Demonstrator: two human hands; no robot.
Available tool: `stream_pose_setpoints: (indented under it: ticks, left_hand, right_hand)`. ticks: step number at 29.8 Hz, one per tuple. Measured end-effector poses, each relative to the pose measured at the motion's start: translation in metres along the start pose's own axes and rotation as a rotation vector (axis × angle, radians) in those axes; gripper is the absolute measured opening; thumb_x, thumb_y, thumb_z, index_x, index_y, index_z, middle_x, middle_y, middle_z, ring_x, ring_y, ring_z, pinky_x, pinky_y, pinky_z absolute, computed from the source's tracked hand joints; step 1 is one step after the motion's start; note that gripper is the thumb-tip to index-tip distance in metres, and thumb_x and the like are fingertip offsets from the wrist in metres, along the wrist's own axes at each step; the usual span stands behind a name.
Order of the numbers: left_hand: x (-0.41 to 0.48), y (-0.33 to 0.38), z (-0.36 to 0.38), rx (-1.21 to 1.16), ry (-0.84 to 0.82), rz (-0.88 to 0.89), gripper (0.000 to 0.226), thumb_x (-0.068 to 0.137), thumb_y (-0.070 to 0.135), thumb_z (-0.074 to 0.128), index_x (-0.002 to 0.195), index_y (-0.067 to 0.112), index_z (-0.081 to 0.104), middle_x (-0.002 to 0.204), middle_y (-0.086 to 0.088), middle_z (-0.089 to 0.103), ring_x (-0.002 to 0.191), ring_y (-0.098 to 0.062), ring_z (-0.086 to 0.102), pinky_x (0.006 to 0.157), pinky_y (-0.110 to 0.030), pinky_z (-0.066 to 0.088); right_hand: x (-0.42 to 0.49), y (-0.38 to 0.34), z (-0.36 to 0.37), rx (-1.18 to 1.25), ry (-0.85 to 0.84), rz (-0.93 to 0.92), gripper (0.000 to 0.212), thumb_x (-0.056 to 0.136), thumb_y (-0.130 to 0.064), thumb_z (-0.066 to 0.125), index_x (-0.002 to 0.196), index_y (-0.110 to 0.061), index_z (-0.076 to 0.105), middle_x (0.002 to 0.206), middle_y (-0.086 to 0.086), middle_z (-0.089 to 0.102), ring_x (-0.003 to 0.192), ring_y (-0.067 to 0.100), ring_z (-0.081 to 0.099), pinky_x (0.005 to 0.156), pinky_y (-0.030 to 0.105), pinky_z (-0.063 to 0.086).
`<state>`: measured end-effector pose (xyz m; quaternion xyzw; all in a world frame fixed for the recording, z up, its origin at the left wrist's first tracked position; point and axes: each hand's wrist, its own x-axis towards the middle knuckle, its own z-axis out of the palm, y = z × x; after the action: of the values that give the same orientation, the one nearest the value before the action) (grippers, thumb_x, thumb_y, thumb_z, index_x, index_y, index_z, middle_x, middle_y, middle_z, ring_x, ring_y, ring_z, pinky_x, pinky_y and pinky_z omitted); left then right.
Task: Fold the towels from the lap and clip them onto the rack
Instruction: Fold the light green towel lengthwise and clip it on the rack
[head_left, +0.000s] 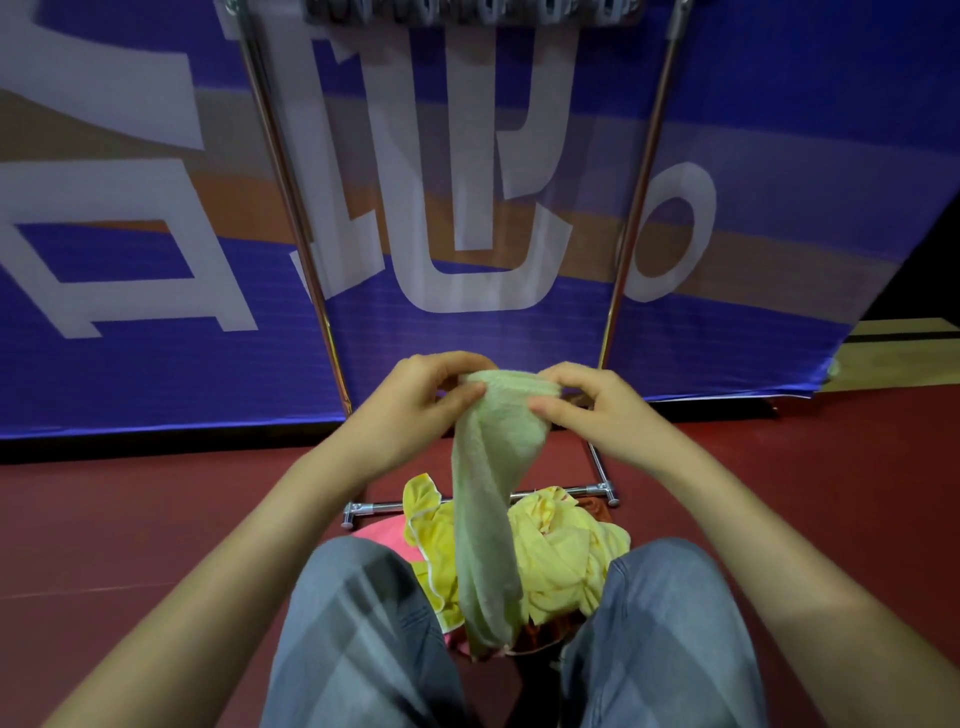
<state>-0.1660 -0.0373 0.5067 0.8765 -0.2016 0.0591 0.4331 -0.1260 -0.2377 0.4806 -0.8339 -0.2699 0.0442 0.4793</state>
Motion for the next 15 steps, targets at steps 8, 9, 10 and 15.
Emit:
stream_pose_setpoints:
  ticks: [8, 9, 10, 15]
  left_hand:
    - [0.036, 0.067, -0.059, 0.312, 0.428, 0.336, 0.029, 0.091, 0.02, 0.037, 0.106, 0.004, 0.056, 0.09, -0.005, 0.056, 0.085, -0.024, 0.059, 0.076, -0.033, 0.048]
    - [0.038, 0.072, -0.064, 0.283, 0.449, 0.343, 0.027, 0.092, 0.019, 0.037, 0.107, 0.004, 0.055, 0.091, -0.004, 0.056, 0.085, -0.023, 0.059, 0.076, -0.034, 0.051]
    - [0.04, 0.072, -0.064, 0.265, 0.455, 0.332, 0.027, 0.092, 0.018, 0.038, 0.107, 0.004, 0.055, 0.091, -0.004, 0.056, 0.085, -0.023, 0.06, 0.075, -0.035, 0.051]
    - [0.038, 0.033, -0.029, 0.161, 0.284, 0.042, 0.019, 0.093, 0.01, 0.041, 0.101, 0.003, 0.058, 0.084, -0.006, 0.058, 0.085, -0.03, 0.063, 0.08, -0.045, 0.052]
  right_hand:
    - [0.032, -0.109, -0.061, -0.041, 0.337, -0.457, 0.008, 0.081, -0.014, 0.062, 0.078, -0.02, 0.057, 0.068, -0.013, 0.053, 0.063, -0.007, 0.052, 0.063, 0.009, 0.04]
    - [0.033, -0.115, -0.065, 0.0, 0.365, -0.488, 0.013, 0.081, -0.012, 0.062, 0.078, -0.024, 0.056, 0.069, -0.014, 0.055, 0.065, -0.008, 0.054, 0.063, 0.009, 0.043]
    - [0.035, -0.114, -0.064, 0.027, 0.382, -0.477, 0.017, 0.081, -0.011, 0.062, 0.078, -0.026, 0.055, 0.071, -0.013, 0.056, 0.066, -0.008, 0.055, 0.064, 0.01, 0.044]
    - [0.039, -0.069, -0.032, 0.014, 0.316, -0.196, 0.024, 0.081, -0.003, 0.063, 0.074, -0.024, 0.055, 0.065, -0.009, 0.054, 0.054, -0.008, 0.051, 0.053, 0.007, 0.039]
